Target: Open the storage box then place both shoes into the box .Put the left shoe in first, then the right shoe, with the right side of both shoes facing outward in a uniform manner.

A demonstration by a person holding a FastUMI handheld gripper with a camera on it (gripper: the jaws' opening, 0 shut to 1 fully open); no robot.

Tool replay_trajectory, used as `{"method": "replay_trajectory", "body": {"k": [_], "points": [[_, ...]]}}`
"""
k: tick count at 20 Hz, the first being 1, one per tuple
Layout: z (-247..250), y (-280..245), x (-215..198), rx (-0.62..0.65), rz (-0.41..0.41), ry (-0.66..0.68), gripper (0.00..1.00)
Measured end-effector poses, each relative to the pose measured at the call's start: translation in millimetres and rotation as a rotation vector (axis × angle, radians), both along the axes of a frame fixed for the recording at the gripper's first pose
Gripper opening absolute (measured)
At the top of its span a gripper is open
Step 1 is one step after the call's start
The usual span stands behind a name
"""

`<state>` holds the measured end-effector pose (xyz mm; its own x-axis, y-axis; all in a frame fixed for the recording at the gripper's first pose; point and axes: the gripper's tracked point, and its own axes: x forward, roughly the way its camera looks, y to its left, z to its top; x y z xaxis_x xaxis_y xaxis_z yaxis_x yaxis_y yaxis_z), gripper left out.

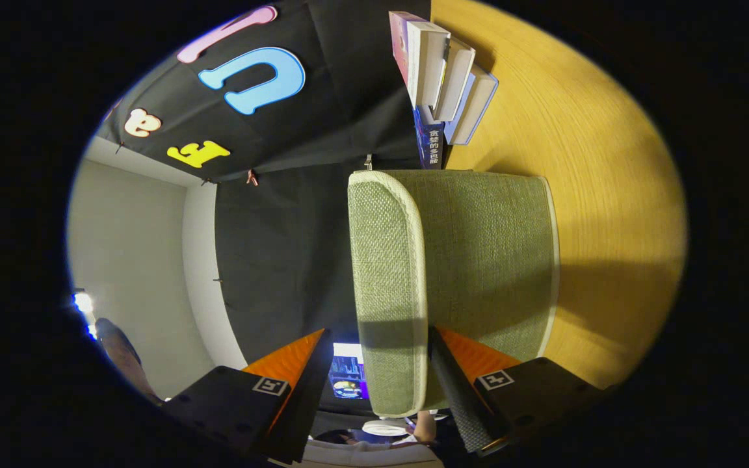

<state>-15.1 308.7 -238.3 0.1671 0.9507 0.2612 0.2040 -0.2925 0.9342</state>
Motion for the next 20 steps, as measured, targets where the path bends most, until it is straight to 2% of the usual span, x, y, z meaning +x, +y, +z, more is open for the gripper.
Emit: {"method": "replay_trajectory", "body": {"k": [1, 2, 4, 6, 7, 11, 14, 16, 20], "points": [[0, 3, 0, 0.005, 0.005, 0.015, 0.89], [-8, 6, -2, -0.018, 0.021, 0.024, 0.85], [-9, 8, -11, -0.011, 0.046, 0.052, 0.48], [4, 4, -12, 0.024, 0.035, 0.028, 0.11], [15, 3, -14, 0.045, 0.030, -0.003, 0.05], [61, -3, -7, 0.057, -0.029, -0.050, 0.05], [99, 3, 6, 0.007, -0.106, -0.097, 0.05], [131, 13, 14, -0.006, -0.154, -0.123, 0.05], [180, 52, 25, -0.066, -0.191, -0.174, 0.05]]}}
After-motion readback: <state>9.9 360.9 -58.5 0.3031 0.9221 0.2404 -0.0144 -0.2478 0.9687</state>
